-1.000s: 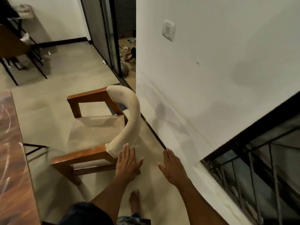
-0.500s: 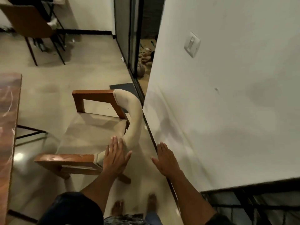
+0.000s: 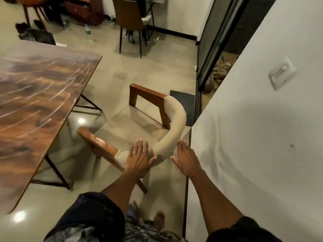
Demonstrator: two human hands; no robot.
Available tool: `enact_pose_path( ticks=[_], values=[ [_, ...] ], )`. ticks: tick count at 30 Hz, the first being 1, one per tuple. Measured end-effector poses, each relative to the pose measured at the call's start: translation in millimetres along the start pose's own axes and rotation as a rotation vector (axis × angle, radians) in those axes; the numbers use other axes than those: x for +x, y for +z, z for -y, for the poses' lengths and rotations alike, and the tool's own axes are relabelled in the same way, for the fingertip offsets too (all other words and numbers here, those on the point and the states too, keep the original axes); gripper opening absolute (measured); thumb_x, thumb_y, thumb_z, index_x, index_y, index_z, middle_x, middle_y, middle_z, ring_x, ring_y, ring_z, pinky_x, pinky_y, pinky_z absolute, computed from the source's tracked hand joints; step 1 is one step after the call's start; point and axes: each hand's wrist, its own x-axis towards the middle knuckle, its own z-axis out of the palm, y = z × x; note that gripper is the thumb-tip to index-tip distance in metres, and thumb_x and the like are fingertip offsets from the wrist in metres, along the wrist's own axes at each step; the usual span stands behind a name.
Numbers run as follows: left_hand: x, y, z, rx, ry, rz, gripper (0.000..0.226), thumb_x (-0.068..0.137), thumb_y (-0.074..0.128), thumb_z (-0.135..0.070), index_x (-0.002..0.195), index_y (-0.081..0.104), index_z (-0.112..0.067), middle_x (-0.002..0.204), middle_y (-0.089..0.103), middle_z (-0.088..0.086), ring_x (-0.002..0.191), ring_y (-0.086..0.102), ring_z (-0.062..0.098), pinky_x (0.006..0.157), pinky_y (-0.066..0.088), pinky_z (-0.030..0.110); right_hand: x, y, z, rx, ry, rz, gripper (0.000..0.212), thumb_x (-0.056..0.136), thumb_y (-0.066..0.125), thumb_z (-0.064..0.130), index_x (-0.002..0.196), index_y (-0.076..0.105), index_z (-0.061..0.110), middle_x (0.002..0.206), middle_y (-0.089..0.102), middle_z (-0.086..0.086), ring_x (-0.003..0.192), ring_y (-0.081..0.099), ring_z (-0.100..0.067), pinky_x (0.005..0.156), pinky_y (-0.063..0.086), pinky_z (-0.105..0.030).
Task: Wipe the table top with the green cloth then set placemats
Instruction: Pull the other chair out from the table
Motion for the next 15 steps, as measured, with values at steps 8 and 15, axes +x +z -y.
enact_pose_path(
  ticks=[8,15],
  values=[
    [20,7,11,-0.057,-0.071,0.007,0.092,0.102,0.022,-0.072,0.167,-0.001,-0.01,0.175,-0.002,0.015,0.163,-0.006,0.03,0.132,0.002,0.049,28,-4,-9,-0.058,-0.046,0.054,0.085,0.107,0.05,0.05,0.168,0.006,0.01,0.176,0.008,-0.012,0.163,0.011,-0.029,0.13,0.015,-0.04],
    [44,0,8,-0.035,-0.058,0.024,0.091,0.102,0.02,-0.073,0.167,0.002,-0.012,0.175,0.003,0.014,0.163,-0.001,0.031,0.131,0.0,0.048,68,-34,-9,-0.183,-0.082,0.038,0.086,0.106,0.058,0.042,0.168,0.005,0.014,0.177,0.007,-0.009,0.163,0.01,-0.03,0.13,0.014,-0.043]
  ],
)
